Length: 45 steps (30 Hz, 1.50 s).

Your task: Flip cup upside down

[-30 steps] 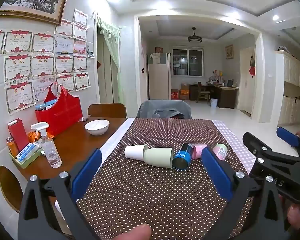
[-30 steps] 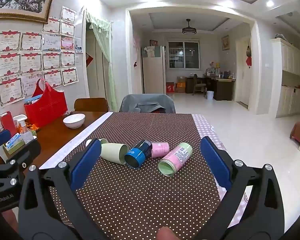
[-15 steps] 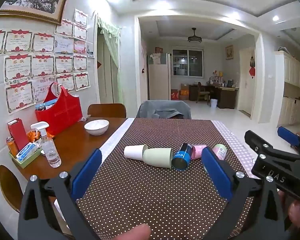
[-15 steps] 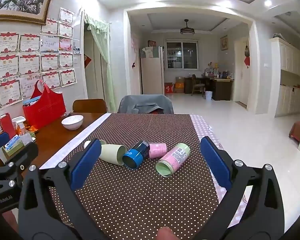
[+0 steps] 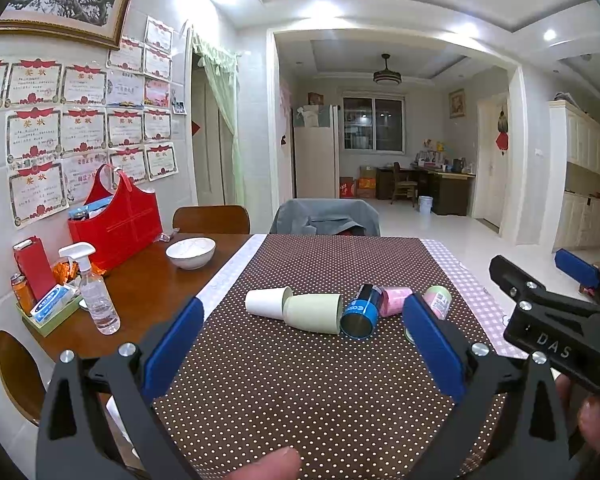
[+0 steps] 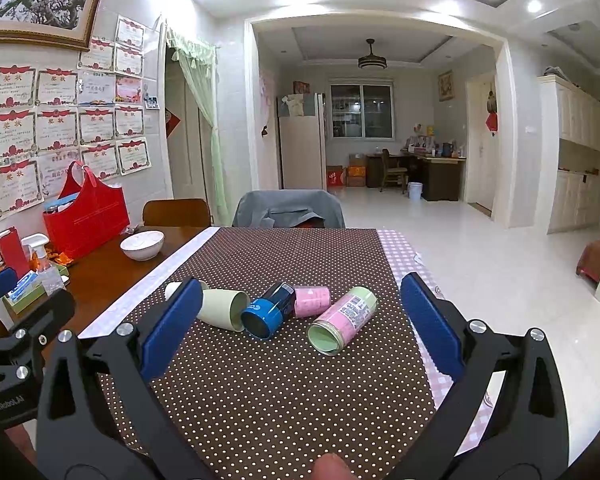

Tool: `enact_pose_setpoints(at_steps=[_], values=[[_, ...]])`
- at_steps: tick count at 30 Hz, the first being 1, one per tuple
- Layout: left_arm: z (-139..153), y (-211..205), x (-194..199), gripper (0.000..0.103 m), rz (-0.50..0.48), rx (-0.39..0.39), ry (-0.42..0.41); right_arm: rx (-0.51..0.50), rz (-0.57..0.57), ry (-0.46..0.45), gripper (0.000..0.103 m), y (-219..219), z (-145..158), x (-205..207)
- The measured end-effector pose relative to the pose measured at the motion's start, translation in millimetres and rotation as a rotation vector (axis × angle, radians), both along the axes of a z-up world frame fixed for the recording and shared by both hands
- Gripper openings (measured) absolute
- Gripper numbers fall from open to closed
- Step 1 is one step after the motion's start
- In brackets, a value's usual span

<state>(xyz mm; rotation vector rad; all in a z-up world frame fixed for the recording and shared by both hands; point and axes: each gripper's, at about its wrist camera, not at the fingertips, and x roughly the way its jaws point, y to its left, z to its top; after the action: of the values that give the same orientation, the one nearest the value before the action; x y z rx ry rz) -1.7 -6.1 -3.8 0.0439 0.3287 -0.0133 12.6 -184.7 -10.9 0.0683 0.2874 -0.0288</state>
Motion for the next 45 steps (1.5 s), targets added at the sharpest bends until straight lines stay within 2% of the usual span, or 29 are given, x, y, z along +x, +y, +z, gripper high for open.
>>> enact_pose_setpoints(at_steps=[45], values=[[-9.8,-4.4,11.2,0.098,-0.005,0.007,0.037,-0.006,-0.014,0.015,0.097,-1.1,-2.7,9.6]])
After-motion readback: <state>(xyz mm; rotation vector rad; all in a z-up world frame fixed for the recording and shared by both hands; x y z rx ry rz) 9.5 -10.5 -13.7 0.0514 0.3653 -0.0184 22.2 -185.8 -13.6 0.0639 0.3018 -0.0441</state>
